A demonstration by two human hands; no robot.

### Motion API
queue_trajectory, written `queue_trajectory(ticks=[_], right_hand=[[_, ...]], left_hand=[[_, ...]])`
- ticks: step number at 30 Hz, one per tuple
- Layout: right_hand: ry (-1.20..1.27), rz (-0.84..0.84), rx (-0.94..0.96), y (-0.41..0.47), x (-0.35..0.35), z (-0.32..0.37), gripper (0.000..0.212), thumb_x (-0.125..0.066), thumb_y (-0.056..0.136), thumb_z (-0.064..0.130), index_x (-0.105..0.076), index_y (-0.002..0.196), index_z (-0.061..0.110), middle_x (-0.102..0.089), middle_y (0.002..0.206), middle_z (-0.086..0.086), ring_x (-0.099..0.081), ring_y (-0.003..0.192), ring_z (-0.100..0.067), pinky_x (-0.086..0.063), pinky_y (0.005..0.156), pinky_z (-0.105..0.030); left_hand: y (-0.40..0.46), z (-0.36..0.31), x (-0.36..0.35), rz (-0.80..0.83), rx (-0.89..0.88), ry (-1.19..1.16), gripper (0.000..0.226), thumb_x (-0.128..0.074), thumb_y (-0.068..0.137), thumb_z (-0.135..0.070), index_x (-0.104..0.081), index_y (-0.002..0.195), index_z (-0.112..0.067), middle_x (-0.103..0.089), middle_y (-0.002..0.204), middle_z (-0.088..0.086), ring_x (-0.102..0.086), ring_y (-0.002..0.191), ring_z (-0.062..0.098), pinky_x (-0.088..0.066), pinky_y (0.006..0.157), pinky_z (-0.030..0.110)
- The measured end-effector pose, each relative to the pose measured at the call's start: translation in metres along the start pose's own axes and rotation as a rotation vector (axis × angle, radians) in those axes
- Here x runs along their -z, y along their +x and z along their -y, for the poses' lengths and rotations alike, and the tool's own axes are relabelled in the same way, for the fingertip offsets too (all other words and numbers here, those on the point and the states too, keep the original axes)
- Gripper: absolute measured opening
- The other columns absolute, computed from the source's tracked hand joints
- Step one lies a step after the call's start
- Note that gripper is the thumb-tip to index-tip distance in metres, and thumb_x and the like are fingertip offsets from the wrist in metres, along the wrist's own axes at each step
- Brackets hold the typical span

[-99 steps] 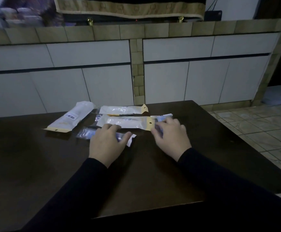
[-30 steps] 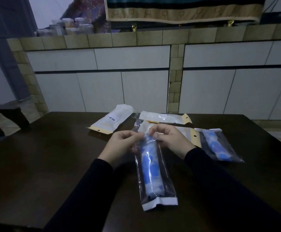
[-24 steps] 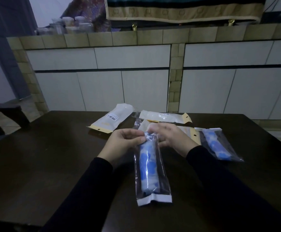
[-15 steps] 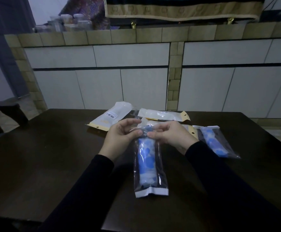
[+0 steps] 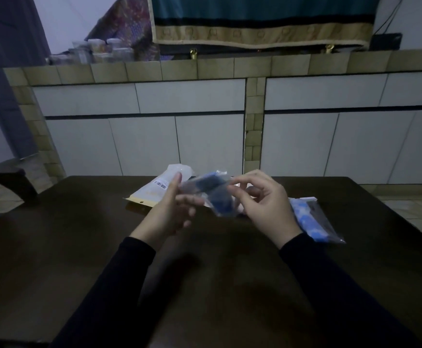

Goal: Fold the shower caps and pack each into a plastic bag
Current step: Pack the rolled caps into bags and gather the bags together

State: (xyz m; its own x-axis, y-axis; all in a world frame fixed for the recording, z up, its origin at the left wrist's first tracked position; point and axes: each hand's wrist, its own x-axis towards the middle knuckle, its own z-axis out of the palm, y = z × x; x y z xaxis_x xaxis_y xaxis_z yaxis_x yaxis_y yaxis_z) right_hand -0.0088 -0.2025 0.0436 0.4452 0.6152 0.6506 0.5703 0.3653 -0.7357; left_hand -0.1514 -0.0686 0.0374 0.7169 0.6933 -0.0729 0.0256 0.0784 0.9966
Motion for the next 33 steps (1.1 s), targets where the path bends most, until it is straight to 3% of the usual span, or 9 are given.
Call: queue_trajectory(ticks=[2, 5, 8, 12, 16, 20, 24, 28, 33], right_hand=[[-0.103, -0.008, 0.122, -0.001, 0.0, -0.001, 0.016, -0.069, 0.086, 0.01, -0.071, 0.089, 0.025, -0.061, 0.089, 0.0, -0.063, 0.079, -0.01, -0.055, 0.061, -0.025], [-0.173, 0.052, 0.175, -0.005, 0.002, -0.011, 0.013, -0.07, 0.085, 0.007, -0.073, 0.092, 0.017, -0.063, 0.091, 0.002, -0.061, 0.086, -0.004, -0.054, 0.069, -0.018], [-0.046, 0.087, -0.063, -0.004, 0.004, -0.024, 0.019, -0.063, 0.09, 0.008, -0.068, 0.105, 0.02, -0.062, 0.103, 0.002, -0.064, 0.091, -0.012, -0.055, 0.079, -0.024], [0.179, 0.145, -0.627, 0.001, 0.006, -0.025, 0.029, -0.059, 0.092, 0.039, -0.063, 0.111, 0.018, -0.068, 0.104, -0.012, -0.063, 0.072, -0.018, -0.05, 0.06, -0.028], [0.071, 0.197, -0.644, -0.001, 0.01, -0.033, 0.034, -0.07, 0.086, 0.026, -0.067, 0.115, 0.009, -0.073, 0.093, -0.006, -0.062, 0.071, -0.016, -0.05, 0.055, -0.023], [-0.095, 0.096, -0.606, 0.004, 0.025, -0.036, 0.021, -0.067, 0.089, 0.022, -0.068, 0.107, 0.012, -0.07, 0.092, 0.001, -0.063, 0.073, -0.011, -0.053, 0.056, -0.02], [-0.264, -0.042, -0.623, 0.008, 0.055, -0.045, 0.025, -0.07, 0.087, 0.023, -0.069, 0.108, 0.009, -0.07, 0.102, -0.004, -0.064, 0.092, -0.015, -0.055, 0.084, -0.036], [-0.359, -0.073, -0.699, 0.005, 0.081, -0.047, 0.015, -0.066, 0.09, 0.023, -0.068, 0.104, 0.017, -0.066, 0.101, 0.001, -0.06, 0.088, -0.009, -0.047, 0.06, -0.019], [-0.424, -0.037, -0.759, 0.003, 0.094, -0.053, 0.008, -0.063, 0.091, 0.021, -0.068, 0.096, 0.018, -0.062, 0.091, 0.005, -0.058, 0.079, -0.005, -0.045, 0.056, -0.017]], left_hand=[[-0.001, -0.002, 0.001, 0.098, 0.131, 0.021, 0.081, -0.04, 0.065, -0.08, -0.068, 0.092, -0.009, -0.059, 0.066, 0.006, -0.048, 0.048, 0.016, -0.033, 0.045, 0.022], [-0.001, 0.001, 0.001, 0.188, 0.095, -0.151, 0.053, -0.062, 0.073, -0.053, -0.068, 0.103, -0.009, -0.068, 0.077, 0.007, -0.055, 0.051, 0.012, -0.044, 0.048, 0.02], [0.004, 0.011, 0.002, 0.162, -0.056, -0.238, 0.033, -0.072, 0.076, -0.018, -0.068, 0.107, -0.006, -0.071, 0.089, 0.01, -0.063, 0.058, 0.011, -0.052, 0.054, 0.02], [0.007, 0.023, -0.006, 0.041, -0.129, -0.169, 0.031, -0.065, 0.084, -0.002, -0.064, 0.115, -0.004, -0.073, 0.093, 0.011, -0.069, 0.068, 0.013, -0.053, 0.054, 0.02], [0.013, 0.027, -0.018, 0.063, -0.102, -0.142, 0.034, -0.064, 0.086, -0.002, -0.06, 0.119, -0.007, -0.073, 0.095, 0.01, -0.07, 0.073, 0.015, -0.054, 0.056, 0.024], [0.033, 0.032, -0.031, 0.024, -0.142, 0.069, 0.018, -0.056, 0.096, -0.026, -0.069, 0.108, -0.022, -0.071, 0.105, 0.009, -0.063, 0.09, 0.028, -0.048, 0.093, 0.051], [0.069, 0.04, -0.051, -0.21, -0.47, 0.61, 0.02, -0.051, 0.098, -0.025, -0.067, 0.11, -0.023, -0.065, 0.116, -0.005, -0.057, 0.108, 0.015, -0.041, 0.093, 0.025], [0.095, 0.053, -0.072, -0.07, -0.602, 1.235, 0.042, -0.052, 0.093, -0.046, -0.052, 0.133, -0.033, -0.048, 0.142, -0.012, -0.038, 0.132, 0.011, -0.029, 0.107, 0.042], [0.102, 0.054, -0.084, -0.064, -0.537, 1.414, 0.045, -0.041, 0.094, -0.058, -0.048, 0.135, -0.039, -0.046, 0.144, -0.013, -0.039, 0.132, 0.012, -0.027, 0.104, 0.045]])
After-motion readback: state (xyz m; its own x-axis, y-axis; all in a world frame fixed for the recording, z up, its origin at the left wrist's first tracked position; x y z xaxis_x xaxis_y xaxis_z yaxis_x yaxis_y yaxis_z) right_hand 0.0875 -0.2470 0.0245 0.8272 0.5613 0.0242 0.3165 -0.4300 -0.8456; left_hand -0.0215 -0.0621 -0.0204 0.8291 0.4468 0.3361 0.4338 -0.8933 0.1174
